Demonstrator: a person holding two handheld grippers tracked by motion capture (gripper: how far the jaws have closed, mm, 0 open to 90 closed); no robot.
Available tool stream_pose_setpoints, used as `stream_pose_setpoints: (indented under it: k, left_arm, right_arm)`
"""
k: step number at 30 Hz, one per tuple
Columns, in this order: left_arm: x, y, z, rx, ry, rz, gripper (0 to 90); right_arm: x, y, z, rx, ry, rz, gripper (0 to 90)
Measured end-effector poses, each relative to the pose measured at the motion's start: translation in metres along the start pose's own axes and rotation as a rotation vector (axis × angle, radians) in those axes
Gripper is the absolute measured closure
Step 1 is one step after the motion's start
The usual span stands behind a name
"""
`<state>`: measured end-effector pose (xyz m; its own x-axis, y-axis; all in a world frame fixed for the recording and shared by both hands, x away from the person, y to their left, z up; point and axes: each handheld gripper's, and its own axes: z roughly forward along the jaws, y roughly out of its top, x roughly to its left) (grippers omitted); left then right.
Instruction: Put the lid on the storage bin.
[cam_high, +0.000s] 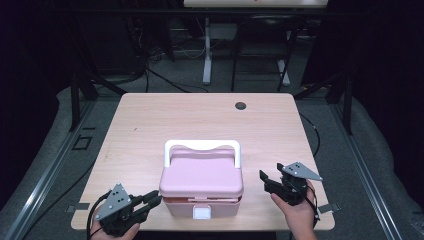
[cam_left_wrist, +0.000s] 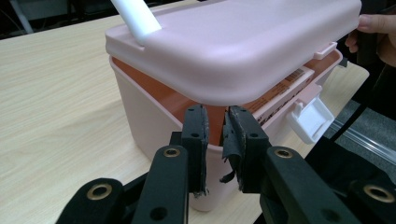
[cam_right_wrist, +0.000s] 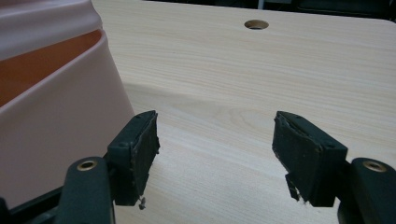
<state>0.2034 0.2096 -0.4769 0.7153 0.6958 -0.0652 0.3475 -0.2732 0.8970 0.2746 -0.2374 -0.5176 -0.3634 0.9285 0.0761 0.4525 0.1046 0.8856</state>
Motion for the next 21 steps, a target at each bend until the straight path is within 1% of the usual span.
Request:
stream_pose_setpoints:
  k: [2,5,9,12,15,16,21]
  left_arm:
    - [-0.0005,-0.0014,0.0003,0.001,-0.003,-0.003,76.9]
    - [-0.001,-0.0032,0.0011,0.012,0.0,0.003,77.4]
    - [-0.0014,-0.0055,0.0022,0.015,0.001,-0.003,77.6]
    - [-0.0013,-0.0062,0.002,0.022,0.0,0.007,77.9]
    - [-0.0017,-0.0074,0.0029,0.02,0.001,0.001,77.8]
    - [-0.0011,-0.0077,0.003,0.023,0.0,0.008,77.8]
    - [-0.0016,-0.0092,0.0028,0.027,-0.001,-0.004,77.7]
  right_arm:
    - [0.0004,-0.0001,0.0003,0.001,0.002,0.0,30.7]
    - [0.0006,-0.0004,0.0007,0.004,0.001,-0.002,30.7]
    - [0.0005,-0.0008,0.0013,0.002,0.002,-0.004,30.7]
    - [0.0004,-0.0009,0.0013,0.003,0.002,-0.003,30.7]
    - [0.0004,-0.0011,0.0015,0.007,0.002,-0.001,30.7]
    - [0.0006,-0.0011,0.0015,0.009,0.003,0.0,30.7]
    - [0.0003,-0.0014,0.0018,0.011,-0.001,-0.005,30.7]
